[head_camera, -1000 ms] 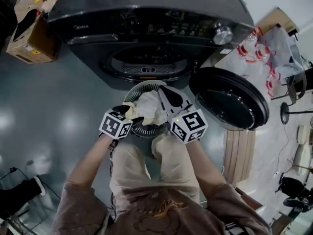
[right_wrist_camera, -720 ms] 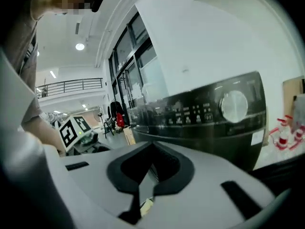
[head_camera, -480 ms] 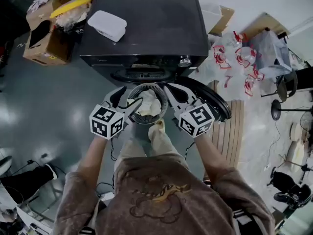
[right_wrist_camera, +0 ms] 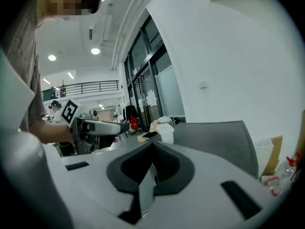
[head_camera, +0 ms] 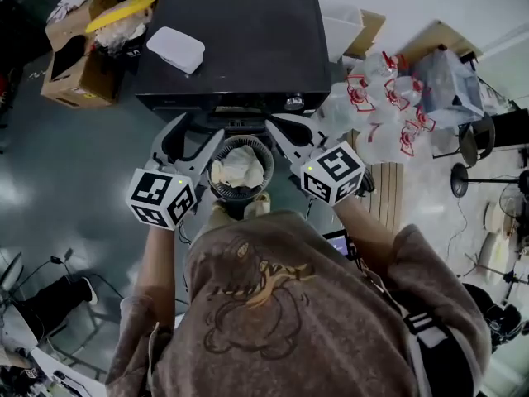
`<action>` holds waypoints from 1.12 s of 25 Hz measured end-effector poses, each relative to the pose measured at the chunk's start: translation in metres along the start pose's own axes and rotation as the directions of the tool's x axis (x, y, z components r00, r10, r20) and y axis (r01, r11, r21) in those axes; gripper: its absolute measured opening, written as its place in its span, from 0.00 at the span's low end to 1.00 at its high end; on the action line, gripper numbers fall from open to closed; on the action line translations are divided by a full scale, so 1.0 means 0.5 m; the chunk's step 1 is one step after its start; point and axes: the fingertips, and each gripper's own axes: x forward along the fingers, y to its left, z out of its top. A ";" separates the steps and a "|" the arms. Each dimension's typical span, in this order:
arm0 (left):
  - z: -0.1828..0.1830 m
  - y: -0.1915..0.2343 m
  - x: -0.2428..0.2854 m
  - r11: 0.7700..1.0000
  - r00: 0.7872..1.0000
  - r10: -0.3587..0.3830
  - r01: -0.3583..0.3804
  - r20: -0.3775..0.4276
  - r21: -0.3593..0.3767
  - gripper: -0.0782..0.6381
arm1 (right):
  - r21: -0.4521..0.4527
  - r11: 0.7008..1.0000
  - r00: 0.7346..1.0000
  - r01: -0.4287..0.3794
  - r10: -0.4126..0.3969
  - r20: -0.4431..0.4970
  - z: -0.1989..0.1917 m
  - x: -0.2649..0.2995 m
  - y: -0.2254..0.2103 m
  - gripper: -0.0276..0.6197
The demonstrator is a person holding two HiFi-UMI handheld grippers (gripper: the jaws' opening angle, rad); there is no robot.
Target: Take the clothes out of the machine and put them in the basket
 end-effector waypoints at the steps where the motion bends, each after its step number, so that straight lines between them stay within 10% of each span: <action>1: 0.015 0.006 -0.004 1.000 1.000 0.000 0.001 0.029 -0.027 0.49 | -0.006 1.000 1.000 -0.005 0.005 0.000 0.008 0.005 0.001 0.04; 9: 0.022 0.037 -0.042 0.998 0.995 -0.060 0.062 0.079 -0.024 0.12 | 0.018 0.998 0.998 0.056 -0.057 0.038 0.031 0.018 0.020 0.04; 28: -0.046 0.077 -0.035 0.995 0.994 -0.094 0.093 0.061 0.021 0.12 | 0.002 0.981 0.978 0.194 -0.193 0.073 0.009 0.025 0.018 0.04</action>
